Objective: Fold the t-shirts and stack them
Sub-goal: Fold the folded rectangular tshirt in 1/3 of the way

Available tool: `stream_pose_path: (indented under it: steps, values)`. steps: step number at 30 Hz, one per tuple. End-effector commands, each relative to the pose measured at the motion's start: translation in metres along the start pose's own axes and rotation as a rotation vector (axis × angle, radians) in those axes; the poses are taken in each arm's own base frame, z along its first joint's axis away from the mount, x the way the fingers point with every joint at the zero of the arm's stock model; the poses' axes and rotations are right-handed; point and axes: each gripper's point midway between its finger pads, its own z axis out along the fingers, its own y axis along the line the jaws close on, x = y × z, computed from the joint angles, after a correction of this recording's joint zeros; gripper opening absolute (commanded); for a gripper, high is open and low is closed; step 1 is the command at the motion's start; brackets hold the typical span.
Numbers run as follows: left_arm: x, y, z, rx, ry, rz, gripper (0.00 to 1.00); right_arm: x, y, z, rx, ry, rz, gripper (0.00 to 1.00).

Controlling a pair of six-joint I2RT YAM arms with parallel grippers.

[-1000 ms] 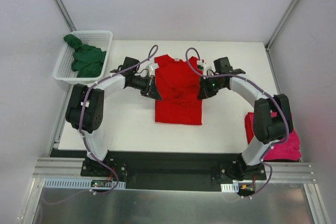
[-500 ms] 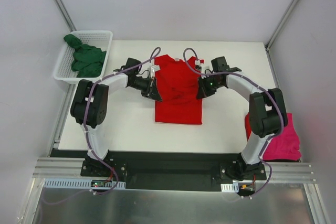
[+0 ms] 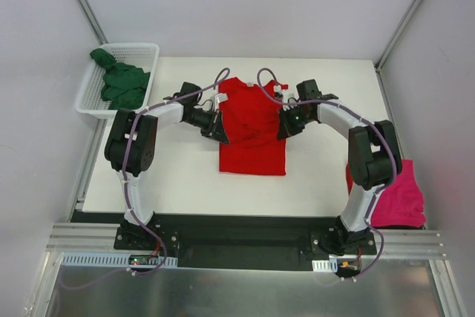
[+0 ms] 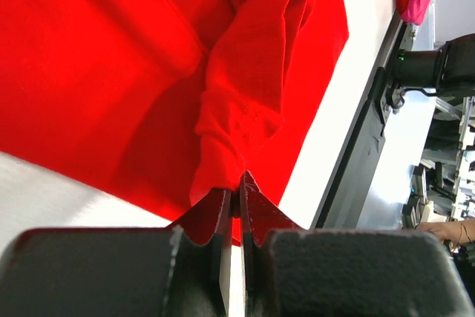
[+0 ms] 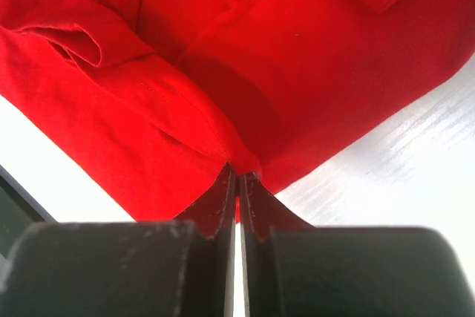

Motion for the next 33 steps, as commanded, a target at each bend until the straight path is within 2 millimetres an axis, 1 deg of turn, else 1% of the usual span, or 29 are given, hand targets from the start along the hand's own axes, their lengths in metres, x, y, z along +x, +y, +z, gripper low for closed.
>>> stream_pose_path:
  steps: [1,6,11,18,22,24,26,33]
  values:
    - [-0.011,0.005,-0.003,0.003,-0.012,0.045,0.0,-0.021,-0.007,-0.002,0.018,-0.044,-0.051,0.01]
    - [-0.014,0.013,0.0,-0.007,-0.008,0.052,0.0,-0.023,-0.011,0.003,0.018,-0.028,-0.038,0.01]
    - [-0.018,0.017,0.002,-0.008,-0.006,0.049,0.0,-0.027,-0.014,0.003,0.031,-0.031,-0.034,0.01]
    - [-0.025,0.021,0.003,-0.008,-0.009,0.057,0.0,-0.028,-0.018,0.006,0.039,-0.013,-0.016,0.01]
    - [-0.029,0.015,0.0,0.003,-0.019,0.064,0.0,-0.028,-0.016,0.004,0.034,-0.019,-0.013,0.01]
    - [-0.031,0.009,-0.004,0.013,-0.027,0.069,0.0,-0.03,-0.011,-0.001,0.029,-0.034,-0.018,0.01]
    - [-0.033,0.003,-0.007,0.021,-0.035,0.074,0.0,-0.034,-0.008,-0.007,0.027,-0.053,-0.021,0.01]
    - [-0.043,-0.009,-0.017,0.032,-0.064,0.094,0.0,-0.049,0.002,-0.022,0.022,-0.1,-0.021,0.01]
